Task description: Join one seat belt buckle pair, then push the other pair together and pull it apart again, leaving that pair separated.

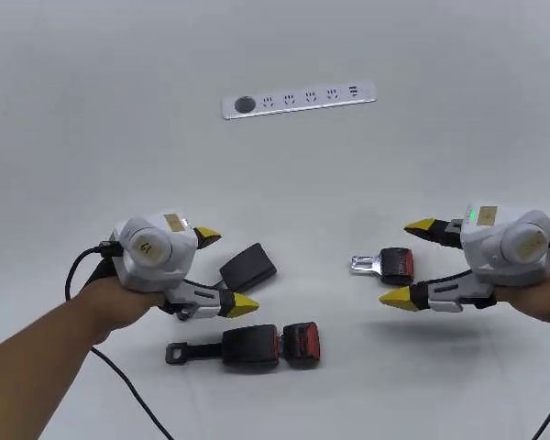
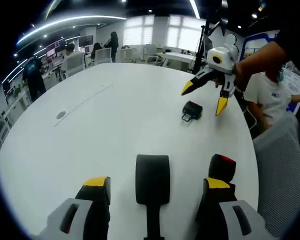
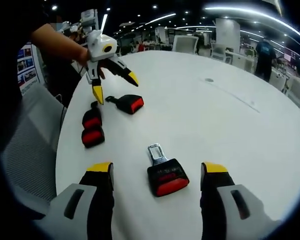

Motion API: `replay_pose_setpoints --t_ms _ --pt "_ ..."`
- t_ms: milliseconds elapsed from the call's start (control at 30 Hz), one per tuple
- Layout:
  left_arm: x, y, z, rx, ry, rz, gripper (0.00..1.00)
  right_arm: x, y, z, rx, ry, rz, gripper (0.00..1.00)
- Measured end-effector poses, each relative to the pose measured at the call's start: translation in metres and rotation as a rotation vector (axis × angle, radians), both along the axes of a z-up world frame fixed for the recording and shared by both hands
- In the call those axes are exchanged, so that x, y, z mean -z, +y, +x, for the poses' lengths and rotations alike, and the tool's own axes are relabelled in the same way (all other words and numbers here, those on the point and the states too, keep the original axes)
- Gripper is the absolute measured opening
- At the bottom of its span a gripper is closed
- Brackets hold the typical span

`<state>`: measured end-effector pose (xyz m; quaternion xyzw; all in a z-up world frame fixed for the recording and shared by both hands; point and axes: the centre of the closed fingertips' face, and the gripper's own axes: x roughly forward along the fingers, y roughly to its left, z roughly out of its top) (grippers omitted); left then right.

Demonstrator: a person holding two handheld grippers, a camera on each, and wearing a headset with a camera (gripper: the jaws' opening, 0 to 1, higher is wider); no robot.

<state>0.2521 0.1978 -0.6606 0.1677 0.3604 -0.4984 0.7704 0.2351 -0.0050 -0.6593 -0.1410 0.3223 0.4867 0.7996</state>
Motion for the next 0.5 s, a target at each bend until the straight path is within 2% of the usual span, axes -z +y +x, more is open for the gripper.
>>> replay_pose_setpoints --t_ms 133,300,500 --pt "0.009 -0.005 -0.001 0.031 0.014 0.012 0.77 0.017 -0.004 0.002 -0.03 0.028 -0.028 0.69" --pt "0.019 -0.009 -0.002 0.065 0.026 0.033 0.74 0.021 -0.004 0.002 -0.056 0.05 -0.043 0.64" --pt "0.029 -0.008 0.001 0.089 0.017 0.056 0.66 0.028 -0.005 0.004 -0.085 0.061 -0.074 0.62"
